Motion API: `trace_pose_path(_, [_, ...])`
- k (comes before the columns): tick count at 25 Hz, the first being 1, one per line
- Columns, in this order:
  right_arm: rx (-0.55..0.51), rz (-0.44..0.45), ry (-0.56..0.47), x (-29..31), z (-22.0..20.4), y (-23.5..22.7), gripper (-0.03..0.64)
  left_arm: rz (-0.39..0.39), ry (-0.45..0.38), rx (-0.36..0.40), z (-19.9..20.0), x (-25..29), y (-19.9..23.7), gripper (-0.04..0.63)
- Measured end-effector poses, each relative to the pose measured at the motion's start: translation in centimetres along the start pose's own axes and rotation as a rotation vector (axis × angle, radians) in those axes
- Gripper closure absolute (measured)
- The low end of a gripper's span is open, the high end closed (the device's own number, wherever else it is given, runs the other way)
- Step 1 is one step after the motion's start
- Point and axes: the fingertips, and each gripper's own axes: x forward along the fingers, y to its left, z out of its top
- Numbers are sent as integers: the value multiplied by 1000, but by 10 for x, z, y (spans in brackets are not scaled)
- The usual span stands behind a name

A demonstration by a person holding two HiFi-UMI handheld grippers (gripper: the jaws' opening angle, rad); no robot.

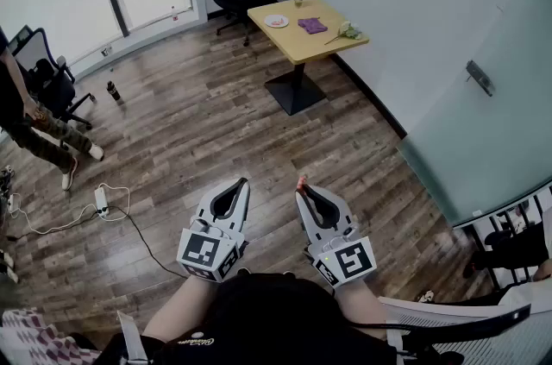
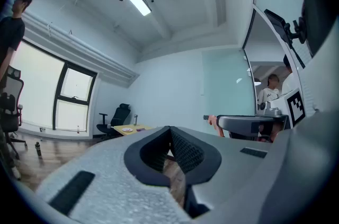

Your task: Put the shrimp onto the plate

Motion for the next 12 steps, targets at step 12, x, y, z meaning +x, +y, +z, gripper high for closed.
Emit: trace_pose_path(12, [-13, 5, -9, 12, 4, 9, 568, -18, -17, 6, 1, -3, 10, 594])
